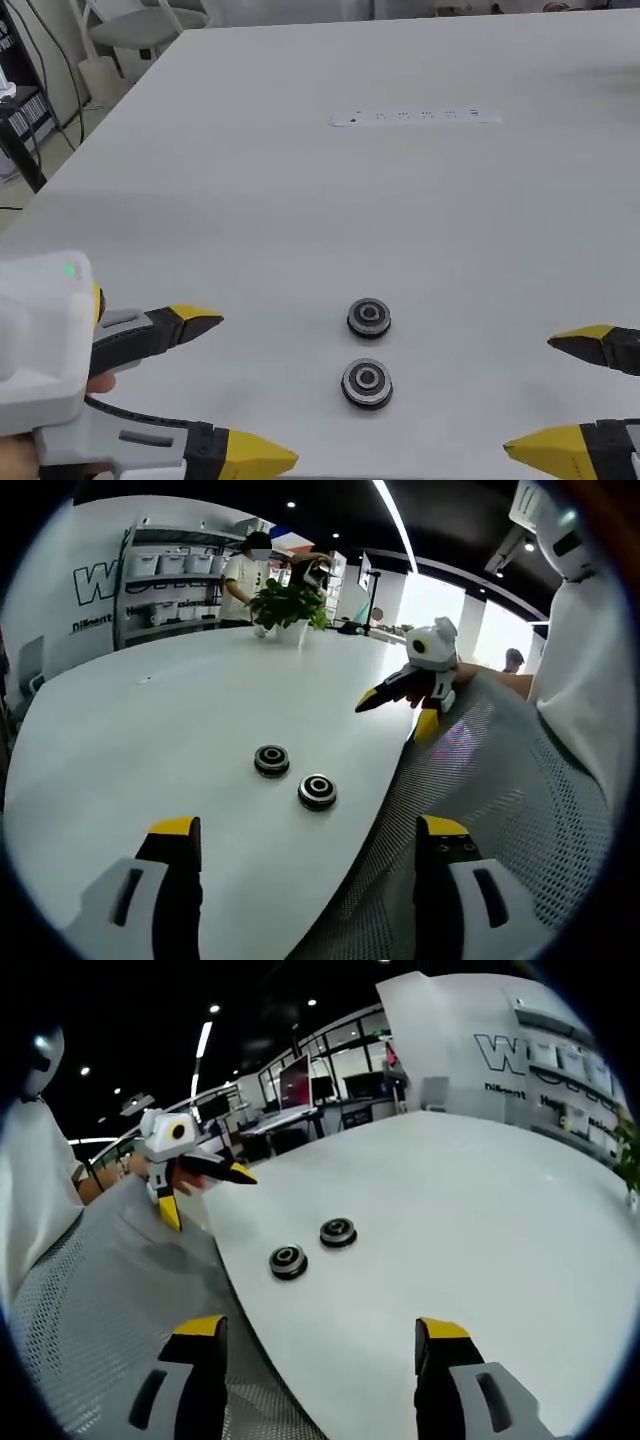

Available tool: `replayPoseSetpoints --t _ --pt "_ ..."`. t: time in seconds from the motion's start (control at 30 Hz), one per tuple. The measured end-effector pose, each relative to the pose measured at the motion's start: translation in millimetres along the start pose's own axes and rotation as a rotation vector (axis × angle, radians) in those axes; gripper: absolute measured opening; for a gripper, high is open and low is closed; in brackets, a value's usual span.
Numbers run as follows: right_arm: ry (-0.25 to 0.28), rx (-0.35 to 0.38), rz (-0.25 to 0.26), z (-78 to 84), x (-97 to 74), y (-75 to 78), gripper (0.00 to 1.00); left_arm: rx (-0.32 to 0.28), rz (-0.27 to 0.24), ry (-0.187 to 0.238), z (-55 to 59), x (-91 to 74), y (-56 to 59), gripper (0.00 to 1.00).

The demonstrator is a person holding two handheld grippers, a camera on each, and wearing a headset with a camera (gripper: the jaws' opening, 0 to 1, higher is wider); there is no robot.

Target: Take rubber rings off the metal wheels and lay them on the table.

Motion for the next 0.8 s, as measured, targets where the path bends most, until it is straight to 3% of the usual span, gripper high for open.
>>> replayPoseSetpoints --t 0.33,0.6,0.8 --pt "0.027 -0.042 -0.029 -15.6 -1.8 -2.3 0.72 0.06 0.033 0.005 -21.2 -2.2 1.7 0.83" --pt "0.039 -0.141 -0.063 -49.2 -0.7 4.0 0.67 0.165 0.067 -0.003 -50.1 9.4 3.7 0.82" --pt "0.022 -0.237 -0.084 -71.5 2.4 6.7 0.63 0.211 0.115 -0.002 -60.9 23.1 7.3 0.79"
Point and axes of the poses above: the centre of the closed fingertips' face, and the gripper's own axes: x roughly forward along the fingers, y roughly to its right, z roughly out of its underside, the point moved 6 cm from there along -x, roughly backward along the fingers, and after that the axes turned 11 degrees about -x, right-handed, at the moved point
